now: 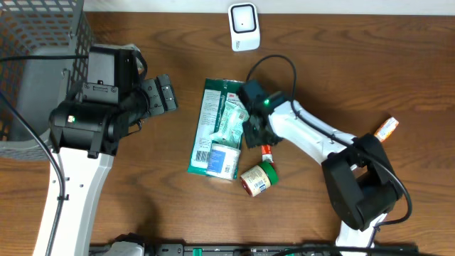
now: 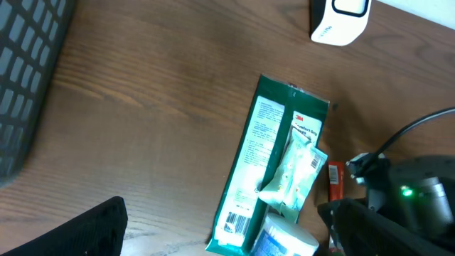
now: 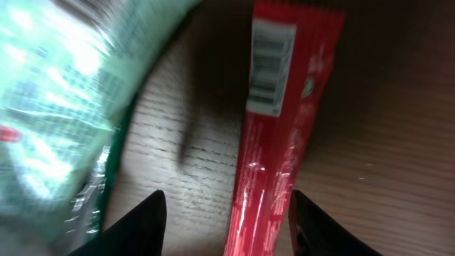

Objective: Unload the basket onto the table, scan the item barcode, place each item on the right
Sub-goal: 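Reach the right gripper to the red Nescafe stick and grasp it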

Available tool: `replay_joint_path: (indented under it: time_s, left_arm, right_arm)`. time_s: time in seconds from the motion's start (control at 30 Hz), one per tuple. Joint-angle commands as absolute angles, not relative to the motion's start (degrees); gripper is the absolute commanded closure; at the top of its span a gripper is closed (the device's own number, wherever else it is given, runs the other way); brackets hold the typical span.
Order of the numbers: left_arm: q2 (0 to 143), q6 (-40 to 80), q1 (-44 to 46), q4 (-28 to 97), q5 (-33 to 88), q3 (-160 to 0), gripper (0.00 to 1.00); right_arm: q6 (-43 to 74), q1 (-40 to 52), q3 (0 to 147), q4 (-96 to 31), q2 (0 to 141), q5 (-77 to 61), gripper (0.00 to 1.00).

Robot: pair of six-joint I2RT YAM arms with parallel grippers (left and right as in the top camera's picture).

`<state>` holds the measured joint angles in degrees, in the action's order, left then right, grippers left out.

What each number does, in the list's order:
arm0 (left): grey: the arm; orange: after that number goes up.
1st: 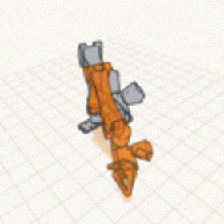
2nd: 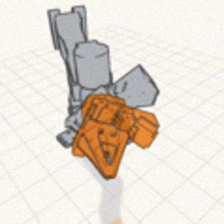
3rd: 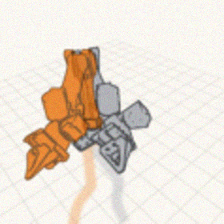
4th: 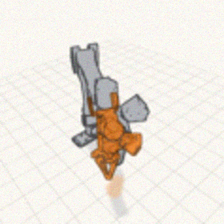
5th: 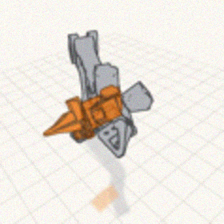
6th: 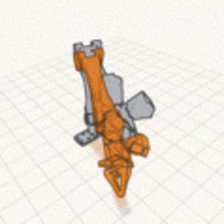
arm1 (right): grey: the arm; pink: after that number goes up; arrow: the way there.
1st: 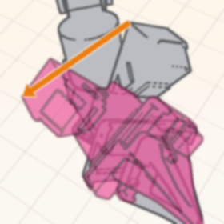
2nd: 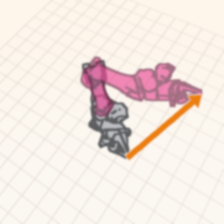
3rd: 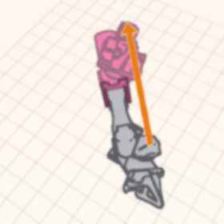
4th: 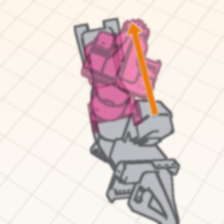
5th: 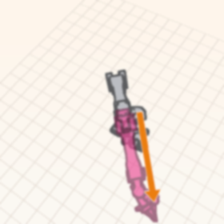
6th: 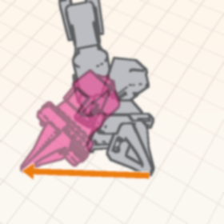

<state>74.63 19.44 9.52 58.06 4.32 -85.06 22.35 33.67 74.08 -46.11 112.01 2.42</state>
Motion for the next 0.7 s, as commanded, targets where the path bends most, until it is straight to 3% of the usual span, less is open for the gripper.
replay_joint_path:
  time_s: [0.0, 0.07, 0.37, 0.67]
  left_arm:
    - [74.6, 18.7, 9.3, 58.0, 4.0, -85.4, 0.06]
    - [74.6, 18.7, 9.3, 58.0, 4.0, -85.4, 0.06]
    - [74.6, 18.7, 9.3, 58.0, 4.0, -85.4, 0.06]
    - [74.6, 18.7, 9.3, 58.1, 4.0, -85.4, 0.06]
  right_arm:
    - [23.8, 33.8, 70.3, -43.9, 111.0, 6.9, 0.52]
    - [23.7, 33.2, 67.9, -43.1, 111.0, 11.9, 0.57]
    - [23.0, 28.3, 67.1, -42.7, 111.0, 24.1, 0.56]
    - [12.6, 19.2, 70.5, -41.4, 110.9, 9.7, 0.46]
